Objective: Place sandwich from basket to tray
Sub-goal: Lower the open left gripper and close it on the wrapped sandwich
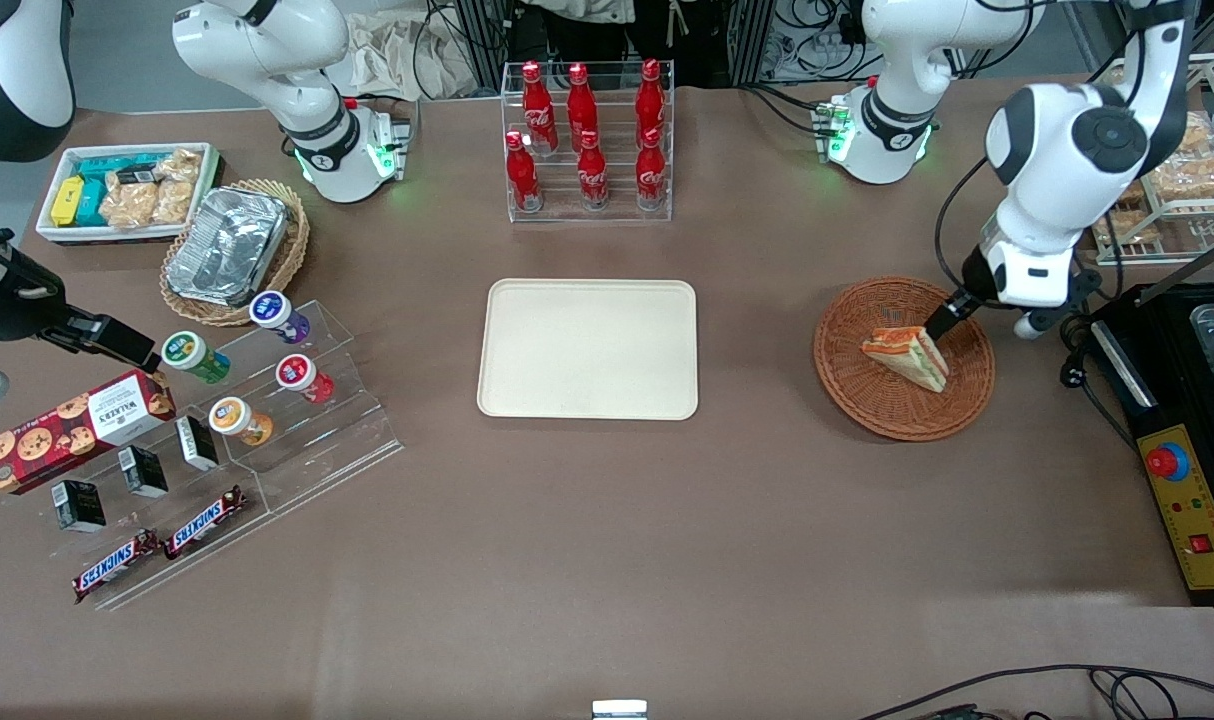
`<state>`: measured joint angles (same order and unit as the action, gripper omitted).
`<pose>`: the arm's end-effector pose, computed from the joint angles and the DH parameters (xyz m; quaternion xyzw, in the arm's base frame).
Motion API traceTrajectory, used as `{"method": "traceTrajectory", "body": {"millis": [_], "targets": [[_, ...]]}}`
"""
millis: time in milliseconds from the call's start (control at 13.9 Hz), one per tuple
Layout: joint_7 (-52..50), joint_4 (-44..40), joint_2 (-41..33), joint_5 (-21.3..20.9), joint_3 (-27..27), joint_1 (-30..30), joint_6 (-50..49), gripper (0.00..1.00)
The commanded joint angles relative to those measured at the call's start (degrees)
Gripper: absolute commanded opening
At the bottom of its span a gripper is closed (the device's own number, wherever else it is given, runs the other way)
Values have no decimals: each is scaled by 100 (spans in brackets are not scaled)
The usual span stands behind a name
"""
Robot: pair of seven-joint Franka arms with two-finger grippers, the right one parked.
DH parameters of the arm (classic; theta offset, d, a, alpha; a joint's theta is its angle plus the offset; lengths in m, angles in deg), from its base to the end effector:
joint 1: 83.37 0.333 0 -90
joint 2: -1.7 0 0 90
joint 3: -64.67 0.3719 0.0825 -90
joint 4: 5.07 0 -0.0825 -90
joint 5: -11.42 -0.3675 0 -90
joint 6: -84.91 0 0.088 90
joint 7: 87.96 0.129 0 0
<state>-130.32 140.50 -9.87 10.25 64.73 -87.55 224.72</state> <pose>0.4274 -0.0305 0.3985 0.9460 0.3201 0.0493 0.0137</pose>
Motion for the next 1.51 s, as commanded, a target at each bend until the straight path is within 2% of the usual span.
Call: {"method": "traceTrajectory", "body": {"millis": [0,504,647,863,1151,1439], "targets": [[-298,-55,470,-137,-15,-65,327,100],[-1107,129,831,-129,-6,-276,644,100],[-1152,138,936,-137,-6,-276,713,100],[-1187,331,1191,-137,3,-276,1380,100],[-1178,375,1244,-137,20,-276,1408,99],[-1327,358,1166,-137,47,-276,1373,53]]}}
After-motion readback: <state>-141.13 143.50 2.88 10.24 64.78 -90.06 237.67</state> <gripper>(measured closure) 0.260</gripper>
